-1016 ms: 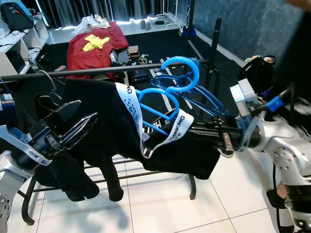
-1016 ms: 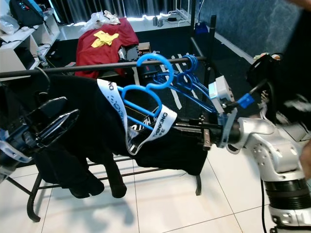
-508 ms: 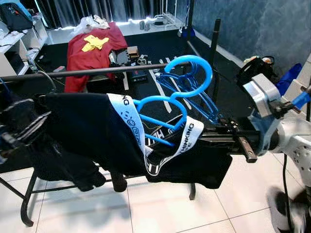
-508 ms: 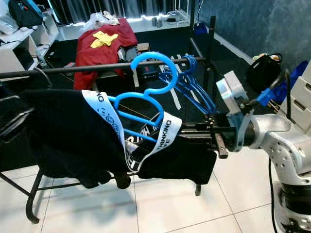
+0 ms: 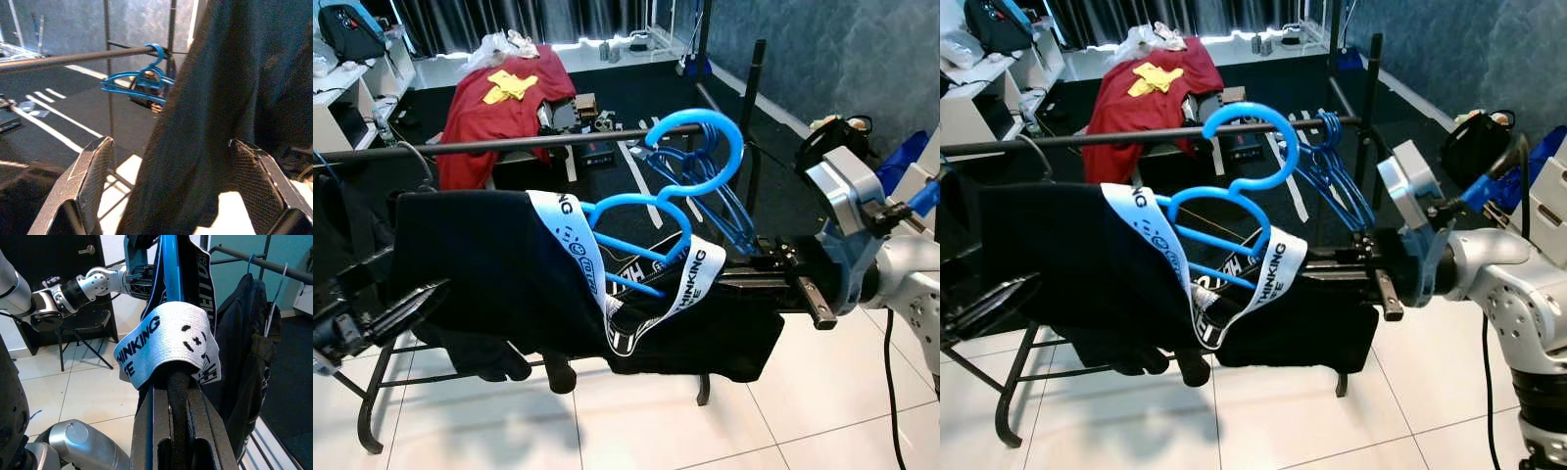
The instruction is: Hang hanger
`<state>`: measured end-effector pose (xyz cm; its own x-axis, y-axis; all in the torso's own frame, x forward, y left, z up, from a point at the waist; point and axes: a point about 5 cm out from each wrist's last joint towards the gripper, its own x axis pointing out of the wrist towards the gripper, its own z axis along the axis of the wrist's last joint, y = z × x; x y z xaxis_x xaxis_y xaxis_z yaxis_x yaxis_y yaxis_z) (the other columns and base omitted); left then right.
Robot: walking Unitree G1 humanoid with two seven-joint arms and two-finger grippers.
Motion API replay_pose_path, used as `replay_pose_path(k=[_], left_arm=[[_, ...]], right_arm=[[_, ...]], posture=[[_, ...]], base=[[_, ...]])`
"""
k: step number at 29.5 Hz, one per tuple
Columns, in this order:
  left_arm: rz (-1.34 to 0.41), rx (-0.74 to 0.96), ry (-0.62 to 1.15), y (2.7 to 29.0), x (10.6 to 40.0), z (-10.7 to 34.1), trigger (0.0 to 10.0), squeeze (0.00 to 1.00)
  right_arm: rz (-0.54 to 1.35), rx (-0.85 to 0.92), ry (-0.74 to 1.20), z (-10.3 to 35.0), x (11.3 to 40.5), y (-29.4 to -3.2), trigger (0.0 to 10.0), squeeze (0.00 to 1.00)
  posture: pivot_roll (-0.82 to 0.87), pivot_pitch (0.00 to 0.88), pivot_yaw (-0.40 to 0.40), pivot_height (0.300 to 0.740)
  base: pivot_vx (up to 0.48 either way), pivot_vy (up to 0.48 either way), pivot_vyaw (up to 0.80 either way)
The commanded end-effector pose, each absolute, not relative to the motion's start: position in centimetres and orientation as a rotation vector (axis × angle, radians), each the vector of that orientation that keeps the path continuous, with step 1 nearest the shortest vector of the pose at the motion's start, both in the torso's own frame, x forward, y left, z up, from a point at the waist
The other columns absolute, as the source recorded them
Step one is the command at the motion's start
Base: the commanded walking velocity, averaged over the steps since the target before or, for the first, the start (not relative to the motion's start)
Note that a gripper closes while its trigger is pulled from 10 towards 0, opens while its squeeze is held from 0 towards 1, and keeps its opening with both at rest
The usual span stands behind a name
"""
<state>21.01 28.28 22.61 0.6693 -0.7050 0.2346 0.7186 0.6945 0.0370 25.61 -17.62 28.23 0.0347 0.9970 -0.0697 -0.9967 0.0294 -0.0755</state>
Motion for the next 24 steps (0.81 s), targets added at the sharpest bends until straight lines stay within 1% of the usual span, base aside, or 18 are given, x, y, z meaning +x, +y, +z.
replay_pose_path(k=[1,3,4,11,13,15,20,24], left_arm=[[-0.818,-0.071,-0.243,28.0,21.1,22.6,10.0,0.0],[-0.813,-0.071,-0.246,28.0,21.2,22.6,10.0,0.0],[-0.809,-0.07,-0.254,28.1,21.2,22.7,0.0,0.0],[-0.764,-0.075,-0.272,28.5,21.5,22.9,0.0,0.0],[-0.734,-0.068,-0.285,28.8,21.7,23.0,0.0,0.0],[-0.667,-0.048,-0.308,29.5,22.0,23.4,0.0,0.0],[-0.638,-0.038,-0.314,29.8,22.1,23.5,0.0,0.0],[-0.584,-0.029,-0.341,30.3,22.4,23.8,0.0,0.0]], right_arm=[[1.567,-0.128,-0.025,28.8,25.1,-17.3,0.0,0.0],[1.568,-0.128,-0.024,28.8,25.1,-17.3,0.0,0.0],[1.567,-0.129,-0.022,28.9,25.0,-17.4,0.0,0.0],[1.566,-0.127,-0.023,28.9,25.0,-17.3,0.0,0.0],[1.564,-0.125,-0.022,28.9,25.0,-17.2,0.0,0.0],[1.56,-0.122,-0.023,28.9,25.1,-17.2,0.0,0.0],[1.551,-0.121,-0.027,28.9,25.2,-17.1,0.0,0.0],[1.5,-0.133,-0.031,28.7,25.8,-17.2,0.0,0.0]], posture=[[-0.12,0.034,0.038,0.74],[-0.12,0.033,0.038,0.74],[-0.12,0.034,0.039,0.74],[-0.12,0.038,0.04,0.74],[-0.12,0.038,0.04,0.74],[-0.12,0.04,0.041,0.74],[-0.12,0.042,0.041,0.74],[-0.12,0.043,0.041,0.74]], base=[[0.0,0.0,0.0],[0.0,0.0,0.0],[0.0,0.0,0.0],[0.0,0.0,0.0],[0.0,0.0,0.0],[0.0,0.0,0.0],[0.0,0.0,0.0],[0.0,0.0,0.0]])
